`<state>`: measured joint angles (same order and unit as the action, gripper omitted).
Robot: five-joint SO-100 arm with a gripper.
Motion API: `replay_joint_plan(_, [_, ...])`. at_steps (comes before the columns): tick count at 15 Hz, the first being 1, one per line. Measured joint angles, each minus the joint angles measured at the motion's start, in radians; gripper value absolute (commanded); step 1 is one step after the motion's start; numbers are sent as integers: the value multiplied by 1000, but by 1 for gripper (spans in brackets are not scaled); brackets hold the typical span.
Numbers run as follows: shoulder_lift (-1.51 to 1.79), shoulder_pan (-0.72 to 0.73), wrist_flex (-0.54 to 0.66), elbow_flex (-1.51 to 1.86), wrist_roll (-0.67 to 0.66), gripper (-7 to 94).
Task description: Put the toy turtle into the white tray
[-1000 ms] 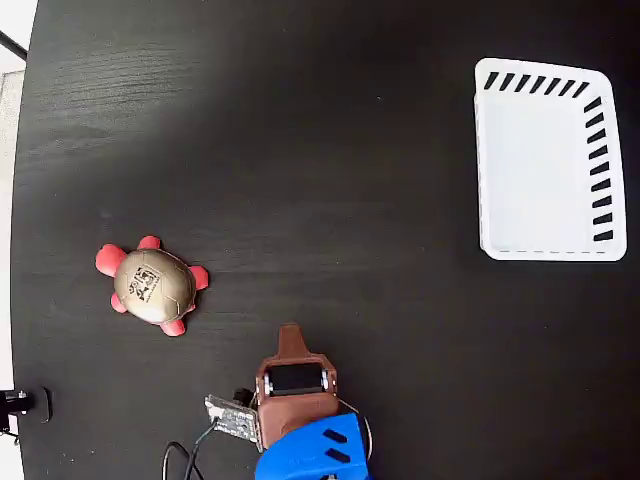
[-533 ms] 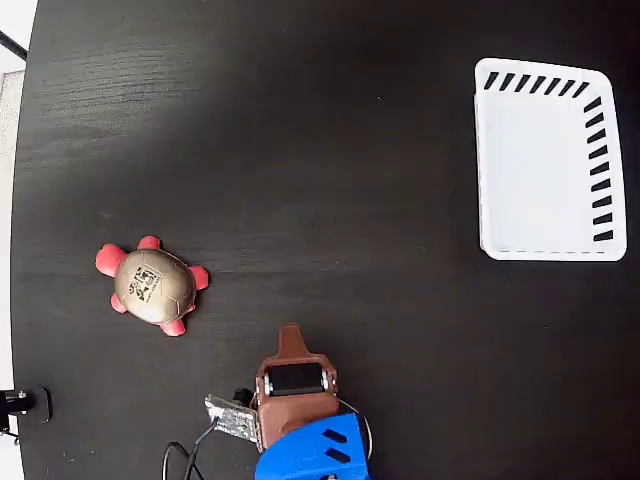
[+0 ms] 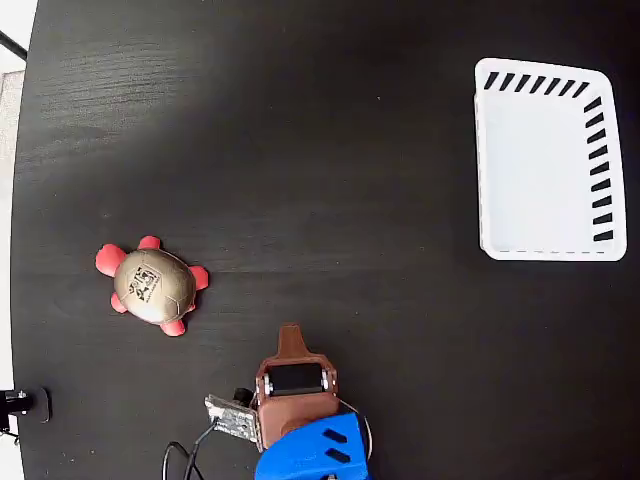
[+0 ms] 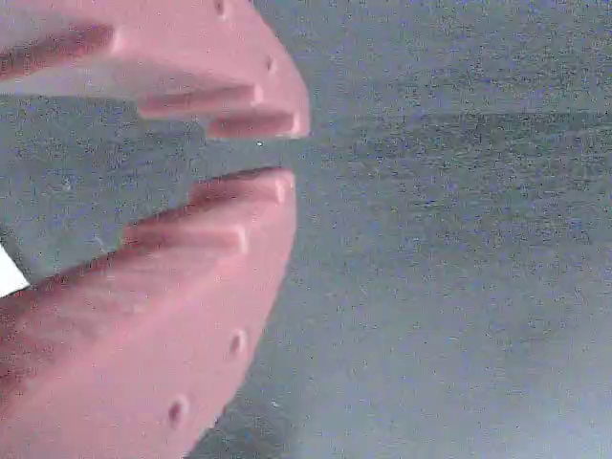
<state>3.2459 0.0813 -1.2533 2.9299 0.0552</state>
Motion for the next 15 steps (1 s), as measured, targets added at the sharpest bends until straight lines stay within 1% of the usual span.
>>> replay_joint_plan(5, [0,0,0,0,-8,0])
replay_joint_plan(7, [-34,14,55,-3,28,0])
replay_joint_plan(8, [-97,20,83,-37,46,0])
replay_joint_plan(10, [-302,52,84,-178,97,0])
replay_joint_plan(12, [-520,86,11,-403,189,0])
replay_joint_plan(15, [-844,156,-161,-738,359,0])
